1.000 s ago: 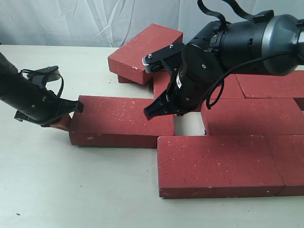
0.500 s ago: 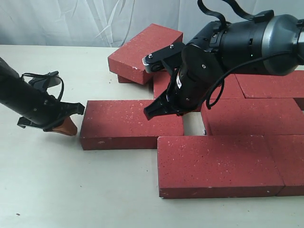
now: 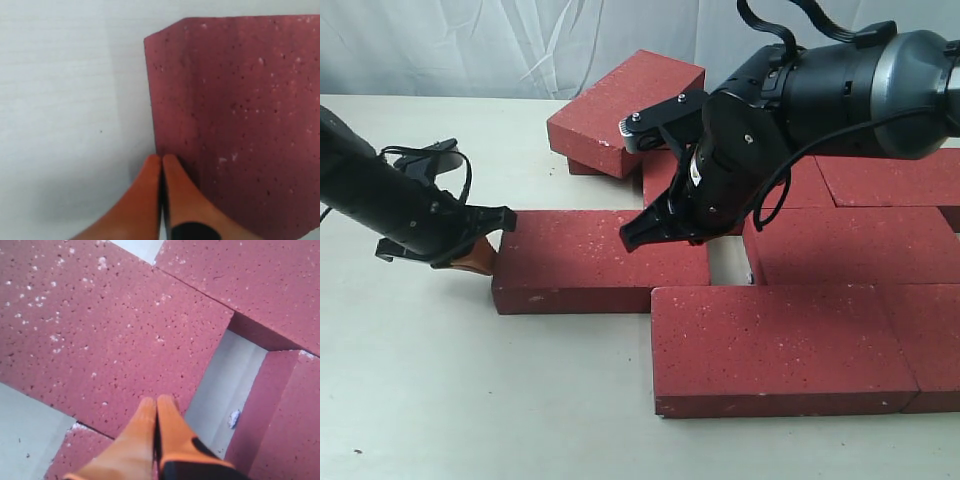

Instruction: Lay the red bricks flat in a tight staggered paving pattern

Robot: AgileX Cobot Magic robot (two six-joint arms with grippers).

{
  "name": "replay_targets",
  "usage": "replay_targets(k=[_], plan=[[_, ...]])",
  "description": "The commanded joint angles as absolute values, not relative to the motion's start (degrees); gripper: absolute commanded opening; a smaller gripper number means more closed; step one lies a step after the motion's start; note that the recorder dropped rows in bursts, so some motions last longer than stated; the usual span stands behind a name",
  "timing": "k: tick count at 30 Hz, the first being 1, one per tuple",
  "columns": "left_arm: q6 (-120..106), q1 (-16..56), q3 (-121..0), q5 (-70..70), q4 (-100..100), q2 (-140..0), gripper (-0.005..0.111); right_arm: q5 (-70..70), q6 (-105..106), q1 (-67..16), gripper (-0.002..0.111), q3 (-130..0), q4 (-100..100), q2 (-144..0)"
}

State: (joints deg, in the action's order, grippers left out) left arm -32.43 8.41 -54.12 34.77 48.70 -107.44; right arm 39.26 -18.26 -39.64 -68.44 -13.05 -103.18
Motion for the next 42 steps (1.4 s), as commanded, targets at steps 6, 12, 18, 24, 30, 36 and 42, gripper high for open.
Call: replay_targets(k=[6,12,18,24,30,36,42], plan=[[-38.4,11.8,-54.1,34.1,56.6,-106.9,0.000,38.8,-18.3,-39.4,-0.001,-68.3,-13.0,-102.6],[-42.2,13.8,-54.1,34.3,61.0,-106.9,0.000,38.5,-18.3,-39.4,-0.001,-68.3,-13.0,-102.6],[-42.9,16.3,-54.8,33.4,62.7,-108.2,0.000,38.7,-18.3,-39.4,-0.001,-68.3,-13.0,-102.6],[-42.5,16.1,-55.5,33.7,61.8,-108.6,0.000,38.7,-18.3,-39.4,-0.001,-68.3,-13.0,-102.6],[-38.8,13.7,-55.5,34.5,55.8,-108.6,0.000,38.9,-18.3,-39.4,-0.001,-68.3,-13.0,-102.6],[-35.1,8.8,-55.5,35.0,49.0,-107.3,0.000,40.0,-18.3,-39.4,-0.001,-68.3,-13.6,-102.6],[-34.3,6.2,-55.4,36.4,48.1,-103.7,0.000,40.1,-18.3,-39.4,-0.001,-68.3,-13.8,-102.6]])
